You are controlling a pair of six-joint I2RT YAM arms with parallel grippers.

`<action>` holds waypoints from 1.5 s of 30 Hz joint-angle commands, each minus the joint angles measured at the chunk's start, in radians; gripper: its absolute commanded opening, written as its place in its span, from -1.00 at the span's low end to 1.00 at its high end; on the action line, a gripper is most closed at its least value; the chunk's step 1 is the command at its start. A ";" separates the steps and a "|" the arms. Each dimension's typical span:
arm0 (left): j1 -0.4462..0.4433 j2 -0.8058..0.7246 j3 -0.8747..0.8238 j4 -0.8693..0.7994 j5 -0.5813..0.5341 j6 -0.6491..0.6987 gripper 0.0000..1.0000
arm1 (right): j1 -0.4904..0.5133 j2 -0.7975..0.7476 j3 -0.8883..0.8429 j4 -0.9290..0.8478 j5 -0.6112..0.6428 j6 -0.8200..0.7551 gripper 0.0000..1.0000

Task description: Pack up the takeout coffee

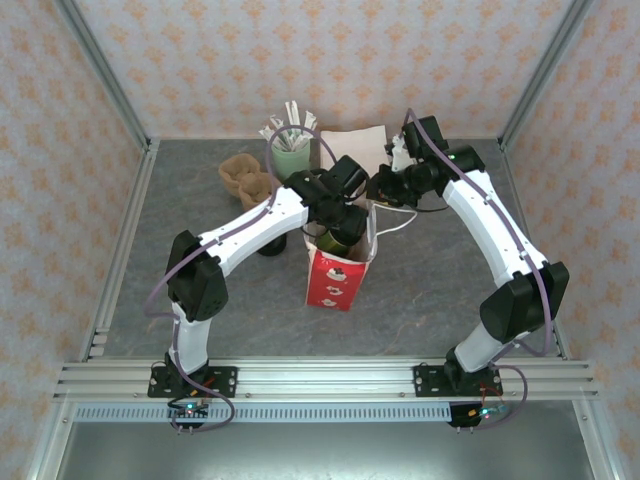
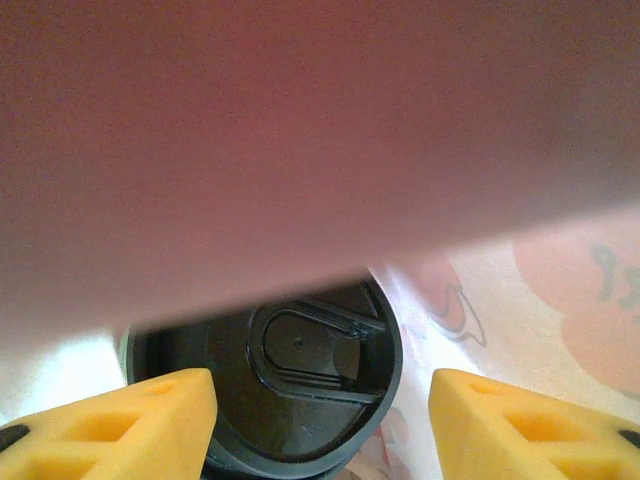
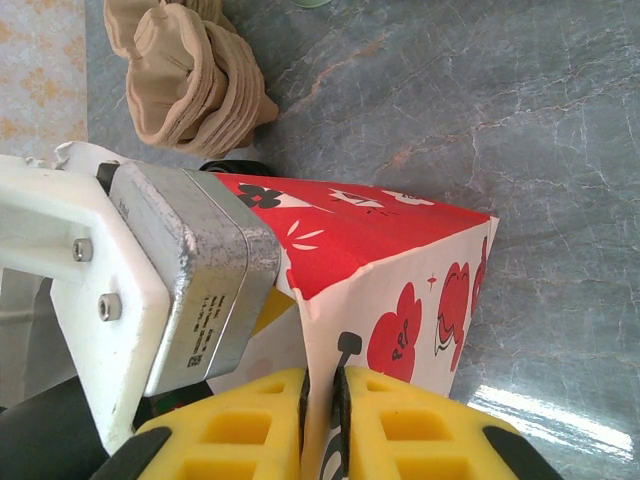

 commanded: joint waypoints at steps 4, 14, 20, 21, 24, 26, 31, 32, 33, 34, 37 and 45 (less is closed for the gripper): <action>-0.010 0.001 -0.072 -0.063 -0.063 0.037 0.29 | 0.006 -0.014 0.014 0.011 0.001 0.004 -0.63; -0.010 0.004 -0.065 -0.115 -0.131 0.062 0.54 | 0.007 -0.013 0.015 0.009 0.001 0.006 -0.63; -0.010 0.015 -0.064 -0.152 -0.167 0.063 0.61 | 0.006 -0.018 0.014 0.010 0.002 0.005 -0.63; -0.010 0.016 -0.061 -0.160 -0.171 0.065 0.62 | 0.005 -0.020 0.013 0.011 0.003 0.006 -0.63; -0.010 0.015 -0.067 -0.170 -0.186 0.057 0.63 | 0.006 -0.023 0.007 0.013 0.002 0.010 -0.63; -0.009 0.019 -0.064 -0.179 -0.202 0.046 0.65 | 0.007 -0.026 0.002 0.018 0.002 0.013 -0.63; -0.003 0.029 -0.060 -0.177 -0.181 0.025 0.65 | 0.006 -0.033 -0.007 0.022 0.004 0.016 -0.63; -0.003 0.032 -0.063 -0.174 -0.173 0.018 0.65 | 0.006 -0.035 -0.009 0.021 0.005 0.017 -0.63; -0.001 0.035 -0.066 -0.168 -0.160 0.011 0.64 | 0.006 -0.038 -0.012 0.023 0.005 0.018 -0.63; 0.000 0.035 -0.069 -0.164 -0.150 0.008 0.62 | 0.007 -0.038 -0.013 0.025 0.005 0.020 -0.63; 0.004 0.039 -0.078 -0.142 -0.116 -0.001 0.52 | 0.006 -0.039 -0.018 0.025 0.008 0.021 -0.63; 0.014 0.052 -0.086 -0.138 -0.089 -0.008 0.35 | 0.006 -0.040 -0.018 0.028 0.007 0.016 -0.62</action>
